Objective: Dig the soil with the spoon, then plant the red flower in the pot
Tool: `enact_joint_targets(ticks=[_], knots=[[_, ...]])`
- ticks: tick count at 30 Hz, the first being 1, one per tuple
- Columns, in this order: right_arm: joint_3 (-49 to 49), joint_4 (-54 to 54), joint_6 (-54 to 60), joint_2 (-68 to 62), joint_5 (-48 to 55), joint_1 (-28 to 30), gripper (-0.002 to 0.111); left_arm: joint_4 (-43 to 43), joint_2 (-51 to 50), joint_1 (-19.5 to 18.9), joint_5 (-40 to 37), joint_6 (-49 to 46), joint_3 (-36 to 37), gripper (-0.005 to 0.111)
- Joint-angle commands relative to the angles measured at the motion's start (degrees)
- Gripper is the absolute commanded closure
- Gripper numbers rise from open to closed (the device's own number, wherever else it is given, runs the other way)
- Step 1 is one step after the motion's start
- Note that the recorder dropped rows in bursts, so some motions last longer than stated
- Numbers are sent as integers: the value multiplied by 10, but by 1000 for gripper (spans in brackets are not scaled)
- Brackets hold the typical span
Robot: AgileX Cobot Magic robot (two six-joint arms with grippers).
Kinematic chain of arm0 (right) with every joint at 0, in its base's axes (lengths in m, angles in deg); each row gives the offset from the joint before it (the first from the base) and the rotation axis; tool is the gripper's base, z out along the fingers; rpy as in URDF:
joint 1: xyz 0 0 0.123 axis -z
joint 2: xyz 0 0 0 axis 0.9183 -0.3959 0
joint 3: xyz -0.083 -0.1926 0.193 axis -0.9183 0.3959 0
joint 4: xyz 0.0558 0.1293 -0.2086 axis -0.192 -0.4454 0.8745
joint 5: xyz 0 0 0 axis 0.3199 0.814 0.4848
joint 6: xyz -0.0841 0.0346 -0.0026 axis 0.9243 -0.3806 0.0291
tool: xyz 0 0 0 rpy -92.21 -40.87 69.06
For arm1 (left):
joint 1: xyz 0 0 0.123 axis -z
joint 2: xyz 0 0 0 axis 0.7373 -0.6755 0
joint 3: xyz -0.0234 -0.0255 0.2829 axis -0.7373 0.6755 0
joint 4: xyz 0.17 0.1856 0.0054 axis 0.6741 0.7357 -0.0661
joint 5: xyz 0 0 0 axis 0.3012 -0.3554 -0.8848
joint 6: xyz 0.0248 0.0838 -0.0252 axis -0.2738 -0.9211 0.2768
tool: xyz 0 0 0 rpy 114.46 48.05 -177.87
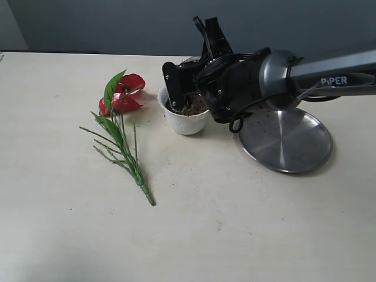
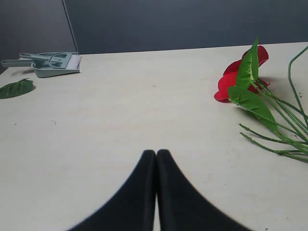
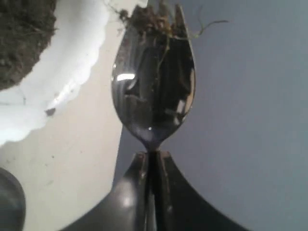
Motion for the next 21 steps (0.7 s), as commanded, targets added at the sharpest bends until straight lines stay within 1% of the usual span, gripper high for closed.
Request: enact_joint_targets(ticks=[1,5,21], knots=[[4,-11,-123,11,-4,-1,109,4,4,0,3,0,3,106],[4,-11,-171,11,-4,-1,109,4,4,0,3,0,3,106],[4,-5,-171,11,-4,-1,109,4,4,0,3,0,3,106]])
